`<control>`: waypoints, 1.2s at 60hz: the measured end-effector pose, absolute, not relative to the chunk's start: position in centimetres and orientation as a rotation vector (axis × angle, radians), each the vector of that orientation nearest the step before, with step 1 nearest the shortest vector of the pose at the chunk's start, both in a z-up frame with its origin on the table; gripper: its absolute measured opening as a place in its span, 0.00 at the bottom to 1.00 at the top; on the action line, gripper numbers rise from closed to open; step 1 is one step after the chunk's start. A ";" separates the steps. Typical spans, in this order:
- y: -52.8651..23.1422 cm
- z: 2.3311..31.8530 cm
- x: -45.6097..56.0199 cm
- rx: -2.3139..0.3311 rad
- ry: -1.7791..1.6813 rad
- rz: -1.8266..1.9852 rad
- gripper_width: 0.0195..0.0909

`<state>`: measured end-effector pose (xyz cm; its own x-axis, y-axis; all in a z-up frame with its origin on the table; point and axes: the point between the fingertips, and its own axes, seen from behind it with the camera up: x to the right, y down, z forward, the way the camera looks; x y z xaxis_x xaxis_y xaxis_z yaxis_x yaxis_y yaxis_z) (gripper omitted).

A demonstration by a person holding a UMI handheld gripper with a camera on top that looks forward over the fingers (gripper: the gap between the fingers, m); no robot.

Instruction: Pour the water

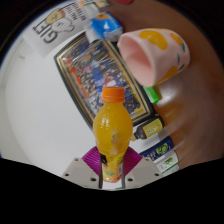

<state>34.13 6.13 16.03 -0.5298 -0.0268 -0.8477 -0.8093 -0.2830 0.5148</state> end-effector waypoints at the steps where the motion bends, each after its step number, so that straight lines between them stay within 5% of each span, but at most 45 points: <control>1: 6.3 15.5 34.6 -1.044 1.438 1.872 0.07; 20: 5.6 12.8 34.7 -1.273 1.369 1.753 0.07; 32: 5.1 15.3 36.9 -1.677 0.780 1.183 0.07; 47: 4.5 18.9 49.9 -1.722 0.274 0.422 0.07; 60: 3.7 10.2 63.9 -1.836 0.195 -0.037 0.07; 72: 2.9 1.0 68.1 -1.921 0.208 -0.067 0.07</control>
